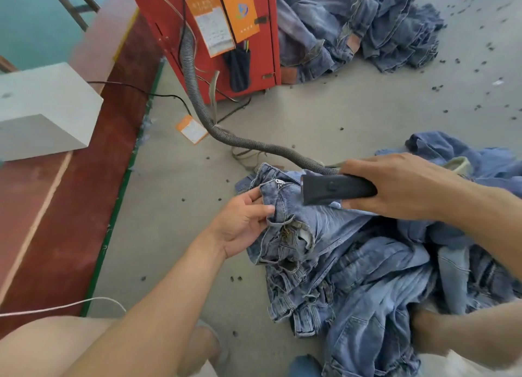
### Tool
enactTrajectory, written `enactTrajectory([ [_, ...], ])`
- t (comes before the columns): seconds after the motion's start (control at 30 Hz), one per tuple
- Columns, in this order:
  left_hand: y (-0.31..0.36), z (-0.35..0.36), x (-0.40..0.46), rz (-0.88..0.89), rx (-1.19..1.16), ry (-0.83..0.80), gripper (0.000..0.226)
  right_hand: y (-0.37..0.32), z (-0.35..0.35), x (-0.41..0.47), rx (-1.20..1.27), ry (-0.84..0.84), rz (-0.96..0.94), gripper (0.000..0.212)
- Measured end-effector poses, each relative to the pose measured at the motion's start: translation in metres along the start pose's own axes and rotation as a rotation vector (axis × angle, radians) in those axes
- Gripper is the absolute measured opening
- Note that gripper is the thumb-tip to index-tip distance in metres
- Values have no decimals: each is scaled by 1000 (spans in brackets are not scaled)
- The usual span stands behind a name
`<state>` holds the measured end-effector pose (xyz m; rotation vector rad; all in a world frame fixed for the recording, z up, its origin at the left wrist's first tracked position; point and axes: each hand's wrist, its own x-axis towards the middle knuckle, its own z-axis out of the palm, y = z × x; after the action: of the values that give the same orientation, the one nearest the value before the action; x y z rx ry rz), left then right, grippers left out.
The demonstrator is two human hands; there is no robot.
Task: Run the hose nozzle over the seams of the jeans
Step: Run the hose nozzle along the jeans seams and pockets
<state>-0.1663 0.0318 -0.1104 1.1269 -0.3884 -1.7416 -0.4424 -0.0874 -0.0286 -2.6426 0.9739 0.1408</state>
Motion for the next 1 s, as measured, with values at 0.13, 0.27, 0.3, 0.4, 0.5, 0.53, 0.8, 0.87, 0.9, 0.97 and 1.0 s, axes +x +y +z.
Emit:
enactTrajectory([
  [0.13,-3,4,1,23,-47,-62,47,-14,4,6,-57,-5,6,39],
  [0.27,0,2,1,21,-6,-99,48,-32,4,11,42,160,-48,39],
  [0.3,-1,2,0,19,4,-115,47,-33,1,12,109,220,-59,37],
  [0.4,-2,6,0,28,-21,-134,47,-20,-12,14,172,309,-32,34],
  [0.5,-1,7,1,29,-32,-151,48,-9,-17,11,94,195,29,36],
  [0.53,-1,8,1,20,-31,-163,48,-11,-14,10,84,144,33,35],
  [0.8,-5,15,3,-39,-9,-255,47,-14,-22,21,267,327,2,24],
  [0.87,-3,14,3,-38,-90,-221,48,-1,-31,15,244,290,40,23],
  [0.9,-3,13,3,-39,-116,-199,49,1,-31,12,216,248,48,22],
  [0.97,-6,12,5,-49,-123,-162,52,-4,-23,10,159,141,35,23],
  [1.0,-9,12,6,-57,-113,-150,53,-10,-15,10,134,101,19,25],
])
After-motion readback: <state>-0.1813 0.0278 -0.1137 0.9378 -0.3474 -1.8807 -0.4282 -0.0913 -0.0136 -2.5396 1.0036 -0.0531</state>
